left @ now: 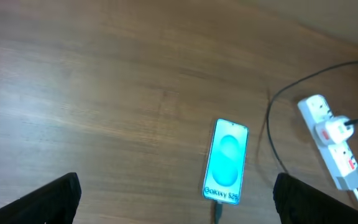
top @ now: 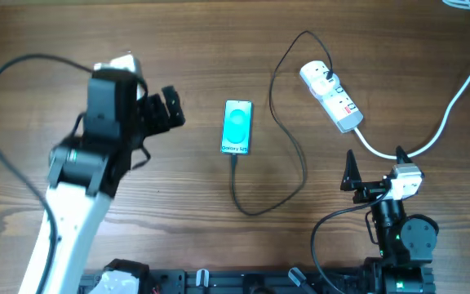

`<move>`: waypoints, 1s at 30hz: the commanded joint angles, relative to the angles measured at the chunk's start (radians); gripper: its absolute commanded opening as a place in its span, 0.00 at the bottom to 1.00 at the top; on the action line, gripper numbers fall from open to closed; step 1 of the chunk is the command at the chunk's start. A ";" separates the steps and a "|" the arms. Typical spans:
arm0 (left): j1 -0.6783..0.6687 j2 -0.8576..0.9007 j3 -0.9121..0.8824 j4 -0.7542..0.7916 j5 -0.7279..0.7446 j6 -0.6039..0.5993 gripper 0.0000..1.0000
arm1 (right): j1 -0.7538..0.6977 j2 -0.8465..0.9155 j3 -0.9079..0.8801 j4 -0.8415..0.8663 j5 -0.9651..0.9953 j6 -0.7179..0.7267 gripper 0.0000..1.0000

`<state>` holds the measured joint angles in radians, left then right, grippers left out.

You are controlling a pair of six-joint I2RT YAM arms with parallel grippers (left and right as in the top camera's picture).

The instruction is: Plug charger to phone and switch on socket

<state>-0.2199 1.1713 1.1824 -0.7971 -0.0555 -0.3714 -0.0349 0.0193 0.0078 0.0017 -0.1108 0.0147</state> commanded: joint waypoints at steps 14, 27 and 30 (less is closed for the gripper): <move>0.010 -0.365 -0.172 0.024 -0.039 0.101 1.00 | -0.006 -0.012 -0.003 0.004 0.010 0.014 1.00; 0.010 -0.385 -0.219 -0.056 -0.031 0.103 1.00 | -0.006 -0.012 -0.003 0.004 0.010 0.014 1.00; 0.011 -0.452 -0.270 -0.009 -0.031 0.121 1.00 | -0.006 -0.012 -0.003 0.004 0.010 0.014 1.00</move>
<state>-0.2161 0.7845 0.9554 -0.8452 -0.0849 -0.2890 -0.0349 0.0193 0.0078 0.0017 -0.1108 0.0151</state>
